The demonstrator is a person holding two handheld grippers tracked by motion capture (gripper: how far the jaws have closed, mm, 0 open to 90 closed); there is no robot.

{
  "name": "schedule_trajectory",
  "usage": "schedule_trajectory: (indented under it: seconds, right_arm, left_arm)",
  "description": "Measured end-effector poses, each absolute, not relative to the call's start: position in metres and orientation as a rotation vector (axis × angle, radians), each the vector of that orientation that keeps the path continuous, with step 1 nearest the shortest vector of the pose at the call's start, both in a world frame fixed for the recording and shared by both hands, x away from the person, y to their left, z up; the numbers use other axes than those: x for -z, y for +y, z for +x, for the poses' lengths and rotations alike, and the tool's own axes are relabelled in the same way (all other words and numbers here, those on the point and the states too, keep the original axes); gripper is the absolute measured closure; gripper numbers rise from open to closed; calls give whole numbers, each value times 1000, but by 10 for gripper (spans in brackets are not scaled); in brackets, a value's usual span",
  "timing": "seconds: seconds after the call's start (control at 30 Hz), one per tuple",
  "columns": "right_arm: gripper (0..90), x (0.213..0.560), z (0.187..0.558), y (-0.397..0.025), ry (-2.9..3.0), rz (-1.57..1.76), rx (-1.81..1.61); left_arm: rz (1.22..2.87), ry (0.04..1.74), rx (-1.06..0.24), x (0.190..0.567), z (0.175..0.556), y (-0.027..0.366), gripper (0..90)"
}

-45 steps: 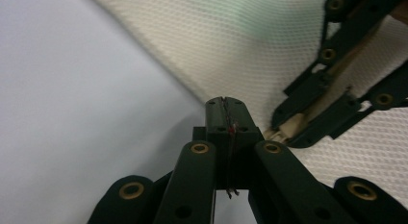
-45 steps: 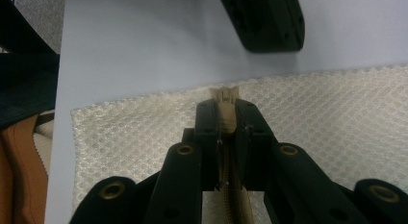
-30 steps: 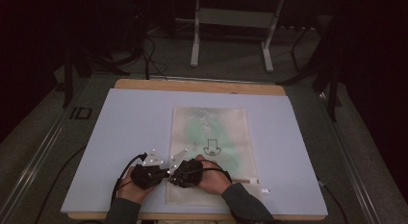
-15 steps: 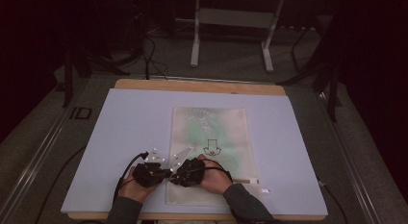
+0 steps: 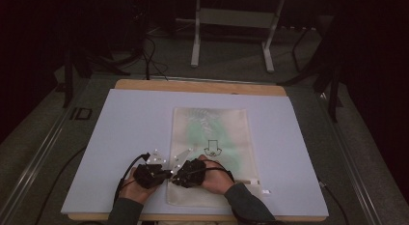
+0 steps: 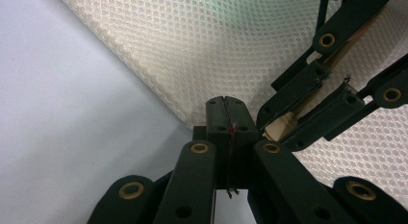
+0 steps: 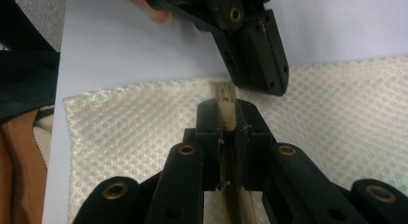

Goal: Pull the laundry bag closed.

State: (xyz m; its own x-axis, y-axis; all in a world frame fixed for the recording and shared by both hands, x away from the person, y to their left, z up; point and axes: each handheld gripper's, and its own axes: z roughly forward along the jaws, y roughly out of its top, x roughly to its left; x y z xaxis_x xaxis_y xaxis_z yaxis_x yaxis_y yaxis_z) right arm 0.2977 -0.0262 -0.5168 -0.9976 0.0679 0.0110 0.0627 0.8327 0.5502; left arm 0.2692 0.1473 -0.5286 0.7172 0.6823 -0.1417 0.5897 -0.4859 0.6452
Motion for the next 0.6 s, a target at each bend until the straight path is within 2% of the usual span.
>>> schedule_trajectory:
  seconds: [0.6]
  right_arm:
    - [823,515,292,-36,2959,65,-837]
  left_arm:
    - [2239,956,-196,528,268,145,897]
